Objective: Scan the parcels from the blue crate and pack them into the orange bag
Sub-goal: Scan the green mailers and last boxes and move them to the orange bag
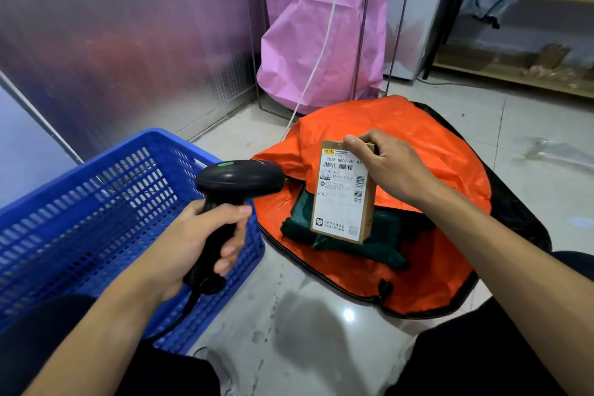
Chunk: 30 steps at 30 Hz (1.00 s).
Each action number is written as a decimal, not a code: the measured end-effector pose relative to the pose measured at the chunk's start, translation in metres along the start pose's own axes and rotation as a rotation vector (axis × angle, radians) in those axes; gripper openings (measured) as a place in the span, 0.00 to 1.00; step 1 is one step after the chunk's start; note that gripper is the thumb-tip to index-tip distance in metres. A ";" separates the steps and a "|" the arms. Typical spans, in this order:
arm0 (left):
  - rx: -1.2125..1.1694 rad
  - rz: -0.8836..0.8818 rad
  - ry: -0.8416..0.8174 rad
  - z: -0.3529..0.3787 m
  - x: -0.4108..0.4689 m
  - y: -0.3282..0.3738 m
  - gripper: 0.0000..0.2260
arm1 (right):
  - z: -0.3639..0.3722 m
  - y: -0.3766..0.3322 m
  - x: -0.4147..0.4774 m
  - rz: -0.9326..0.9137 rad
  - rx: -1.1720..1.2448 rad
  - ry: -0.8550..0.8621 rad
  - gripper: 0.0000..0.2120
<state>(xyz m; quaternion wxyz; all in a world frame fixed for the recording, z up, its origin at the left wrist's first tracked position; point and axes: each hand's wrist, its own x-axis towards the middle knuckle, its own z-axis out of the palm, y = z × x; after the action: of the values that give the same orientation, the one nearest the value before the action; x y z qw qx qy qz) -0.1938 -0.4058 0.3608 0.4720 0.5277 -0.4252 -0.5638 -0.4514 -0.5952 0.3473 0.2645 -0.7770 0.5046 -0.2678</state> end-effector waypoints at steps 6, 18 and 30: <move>-0.083 -0.012 -0.044 0.002 -0.003 0.003 0.18 | 0.001 0.001 0.000 -0.009 -0.003 -0.003 0.24; -0.057 -0.025 -0.047 0.003 -0.002 0.001 0.16 | 0.002 0.001 -0.002 -0.005 -0.006 -0.020 0.24; -0.030 -0.008 0.021 0.006 0.006 -0.003 0.27 | 0.019 0.016 -0.024 0.161 0.196 -0.210 0.35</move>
<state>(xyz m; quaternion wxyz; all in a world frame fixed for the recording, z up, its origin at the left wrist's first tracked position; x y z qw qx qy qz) -0.1998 -0.4112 0.3567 0.4822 0.5281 -0.4096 -0.5664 -0.4566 -0.5762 0.3194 0.4109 -0.7282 0.5062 -0.2112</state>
